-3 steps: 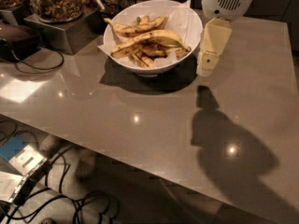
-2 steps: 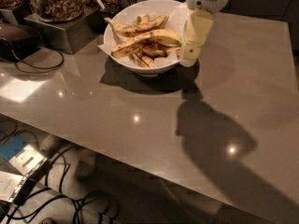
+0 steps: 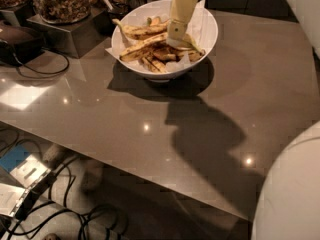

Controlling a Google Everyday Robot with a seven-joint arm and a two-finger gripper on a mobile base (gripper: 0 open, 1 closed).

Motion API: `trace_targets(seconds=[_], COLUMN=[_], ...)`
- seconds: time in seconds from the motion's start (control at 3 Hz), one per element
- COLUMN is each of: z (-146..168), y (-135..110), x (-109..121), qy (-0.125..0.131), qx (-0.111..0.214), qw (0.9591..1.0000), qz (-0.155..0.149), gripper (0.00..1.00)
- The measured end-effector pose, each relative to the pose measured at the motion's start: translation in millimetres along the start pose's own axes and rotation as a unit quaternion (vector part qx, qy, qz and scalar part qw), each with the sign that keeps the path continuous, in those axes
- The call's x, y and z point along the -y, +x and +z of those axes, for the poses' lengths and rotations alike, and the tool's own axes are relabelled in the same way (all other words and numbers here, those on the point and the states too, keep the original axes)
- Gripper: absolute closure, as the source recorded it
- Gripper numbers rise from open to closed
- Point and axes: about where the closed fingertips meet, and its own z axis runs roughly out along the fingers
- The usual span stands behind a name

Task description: Pick banana from white bowl

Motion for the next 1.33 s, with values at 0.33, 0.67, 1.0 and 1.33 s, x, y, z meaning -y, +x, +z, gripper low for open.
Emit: trace_targets(seconds=[0.33, 0.67, 1.0, 1.33], z=[8.6, 25.6, 44.3, 58.0], y=[0.3, 1.7, 0.7, 0.3], x=[4.1, 14.6, 25.6, 34.8], qy=[-0.006, -0.033, -0.055, -0.065], qx=[0.014, 0.031, 0.039, 0.044], qw=[0.9999, 0.9979, 0.9945, 0.9915], qz=[0.009, 0.046, 0.079, 0.104], gripper=[0.0, 0.0, 0.05, 0.22])
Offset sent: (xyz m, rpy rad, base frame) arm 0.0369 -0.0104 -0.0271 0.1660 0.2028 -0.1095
